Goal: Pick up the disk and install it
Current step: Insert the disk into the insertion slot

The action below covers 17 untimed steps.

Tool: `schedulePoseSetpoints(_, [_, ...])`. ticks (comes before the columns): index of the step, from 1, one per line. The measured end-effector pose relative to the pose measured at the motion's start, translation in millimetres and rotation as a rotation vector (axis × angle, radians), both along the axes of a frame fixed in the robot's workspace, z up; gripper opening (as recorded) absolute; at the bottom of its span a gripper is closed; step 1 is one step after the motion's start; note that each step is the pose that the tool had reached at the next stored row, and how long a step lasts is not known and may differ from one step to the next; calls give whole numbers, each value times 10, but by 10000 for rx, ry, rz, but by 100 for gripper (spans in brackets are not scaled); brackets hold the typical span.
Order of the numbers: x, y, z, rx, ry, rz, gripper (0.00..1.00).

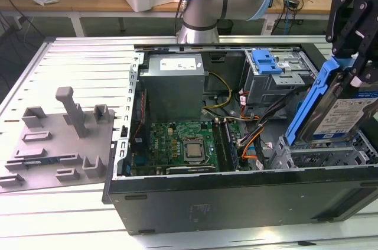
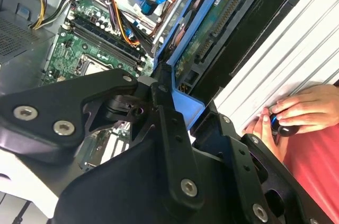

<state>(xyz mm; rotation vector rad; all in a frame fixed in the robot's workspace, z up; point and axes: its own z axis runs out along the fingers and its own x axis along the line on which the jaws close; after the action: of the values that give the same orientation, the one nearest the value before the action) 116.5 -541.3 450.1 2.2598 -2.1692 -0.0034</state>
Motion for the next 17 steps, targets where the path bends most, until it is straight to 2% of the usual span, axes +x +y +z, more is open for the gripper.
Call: schedulePoseSetpoints(17, [1, 0, -90, 5, -2, 1, 37])
